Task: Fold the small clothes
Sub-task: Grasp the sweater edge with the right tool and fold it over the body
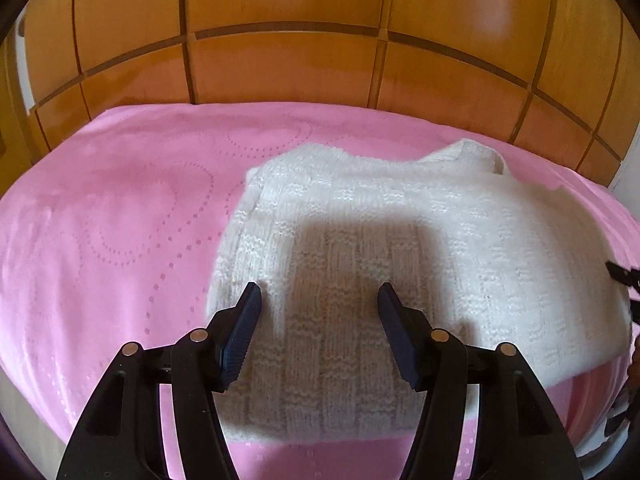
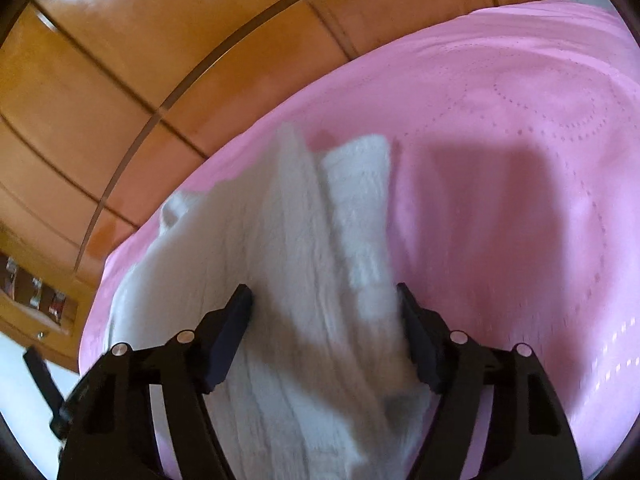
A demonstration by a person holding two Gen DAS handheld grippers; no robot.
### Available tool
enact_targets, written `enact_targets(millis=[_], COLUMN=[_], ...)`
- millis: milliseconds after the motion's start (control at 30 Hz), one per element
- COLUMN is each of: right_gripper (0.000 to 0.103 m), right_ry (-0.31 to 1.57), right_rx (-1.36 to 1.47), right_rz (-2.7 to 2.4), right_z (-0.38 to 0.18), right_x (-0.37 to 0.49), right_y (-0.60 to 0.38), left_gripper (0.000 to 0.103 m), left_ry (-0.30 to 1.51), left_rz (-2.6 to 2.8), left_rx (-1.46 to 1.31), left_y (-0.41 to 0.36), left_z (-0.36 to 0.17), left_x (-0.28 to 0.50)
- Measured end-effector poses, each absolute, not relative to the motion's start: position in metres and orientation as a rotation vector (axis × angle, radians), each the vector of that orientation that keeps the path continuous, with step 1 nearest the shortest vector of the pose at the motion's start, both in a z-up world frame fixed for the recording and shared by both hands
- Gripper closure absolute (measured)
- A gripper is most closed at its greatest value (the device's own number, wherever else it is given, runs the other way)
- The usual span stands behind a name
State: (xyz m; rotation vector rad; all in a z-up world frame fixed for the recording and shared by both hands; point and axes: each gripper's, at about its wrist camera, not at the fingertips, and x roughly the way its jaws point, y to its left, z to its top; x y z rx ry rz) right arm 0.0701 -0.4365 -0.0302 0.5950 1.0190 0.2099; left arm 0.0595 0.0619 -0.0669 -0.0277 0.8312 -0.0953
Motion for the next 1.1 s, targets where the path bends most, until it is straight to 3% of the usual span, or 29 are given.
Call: enact_targets(millis=[200,333,367,500,667,900,1100], right_gripper=[0.034,0.061,0.063,0.065,0.058,0.056,0.069], right_ry=[1.002,1.018,1.023,1.039,1.057,1.078,1.103], right_rx=[0.638,0.595,0.588,0.551,0.564,0.539,0.509], right_rz=[0.254,0.240,0.238,0.227,0.235,0.208,0.191], right_z=[-0.029,-0.026,-0.025,-0.022,-0.024,-0.021,-0.014], right_x=[0.049,0.049,0.050,0.052,0.052,0.055,0.058], right_y=[-0.434,-0.424,-0.421,-0.415,-0.417,-0.412,-0.407], left_gripper=[0.042,0.042,0.042,0.041,0.041,0.040,0.040], left_ry=[0.830,0.830,0.830,0.831,0.830,0.833,0.837], left_rz=[-0.092,-0.097,-0.098,-0.101,-0.108,-0.118,-0.126], left_rx=[-0.032,-0.043,-0.046,-0.058,-0.070,-0.085,-0.093], left_y=[0.061,0.063,0.064,0.065,0.066,0.069,0.070], left_z=[-0.070,-0.071,-0.071,-0.073,-0.074,-0.076,-0.076], left_x=[0.060,0.061,0.061,0.061,0.060,0.060,0.060])
